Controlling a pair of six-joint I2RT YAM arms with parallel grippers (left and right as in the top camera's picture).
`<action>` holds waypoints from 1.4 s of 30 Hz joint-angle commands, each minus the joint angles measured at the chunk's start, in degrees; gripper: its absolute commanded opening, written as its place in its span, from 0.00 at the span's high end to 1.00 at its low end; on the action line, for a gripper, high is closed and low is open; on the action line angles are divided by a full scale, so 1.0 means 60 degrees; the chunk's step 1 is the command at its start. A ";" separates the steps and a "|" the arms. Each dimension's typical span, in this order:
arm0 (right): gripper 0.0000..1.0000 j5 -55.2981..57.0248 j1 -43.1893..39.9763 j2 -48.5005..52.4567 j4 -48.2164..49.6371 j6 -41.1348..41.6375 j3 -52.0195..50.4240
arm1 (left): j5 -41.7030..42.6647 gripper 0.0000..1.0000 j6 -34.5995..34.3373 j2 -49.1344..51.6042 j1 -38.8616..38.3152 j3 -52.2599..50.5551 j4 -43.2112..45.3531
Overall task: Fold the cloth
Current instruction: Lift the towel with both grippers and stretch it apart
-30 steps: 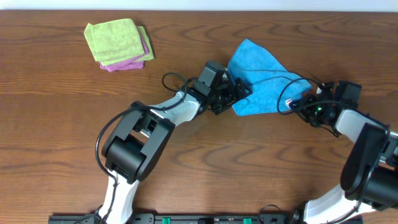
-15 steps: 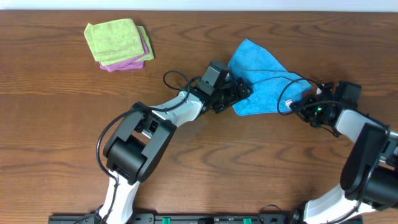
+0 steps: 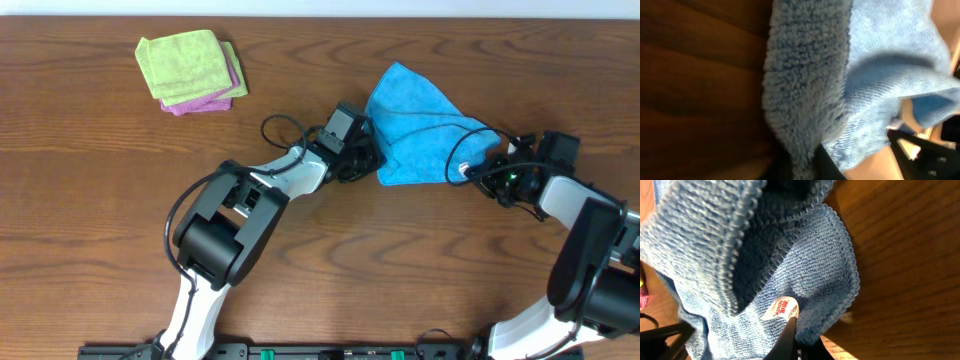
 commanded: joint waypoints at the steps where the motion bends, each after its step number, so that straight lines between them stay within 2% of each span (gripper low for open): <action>1: 0.99 -0.0120 0.0076 0.0153 -0.0015 0.0018 -0.0069 | -0.0372 0.94 0.0149 0.0408 -0.0022 -0.0240 -0.0182; 5: 0.99 -0.0437 0.0076 0.0153 -0.0018 -0.0171 -0.0069 | -0.0310 0.94 0.0594 0.0404 0.0055 -0.0240 -0.0233; 9: 0.99 -0.0863 0.0076 0.0153 -0.0415 -0.0670 -0.0069 | 0.0670 0.94 0.1228 0.0321 0.0583 -0.0240 -0.0474; 16: 0.99 -0.0867 0.0412 0.0153 -0.1679 -0.1064 -0.0069 | 0.0907 0.94 0.2896 -0.0441 0.1523 -0.0240 -0.2765; 26: 0.99 -0.1574 0.1464 -0.0739 -0.2856 -0.1013 -0.0066 | 0.0514 0.94 0.4441 -0.1355 0.1577 -0.0240 -0.5450; 30: 0.99 -0.1832 0.1701 -0.2197 -0.2645 -0.0572 0.0000 | 0.0670 0.94 0.4466 -0.1971 0.1592 -0.0240 -0.5661; 34: 0.99 -0.1239 0.2014 -0.3585 -0.1847 0.0000 0.0229 | 0.0663 0.94 0.3978 -0.2841 0.1592 -0.0237 -0.5231; 42: 0.99 -0.0251 0.2339 -0.3876 -0.1235 0.0200 0.1341 | 0.0375 0.94 0.2962 -0.3559 0.1912 0.0295 -0.3901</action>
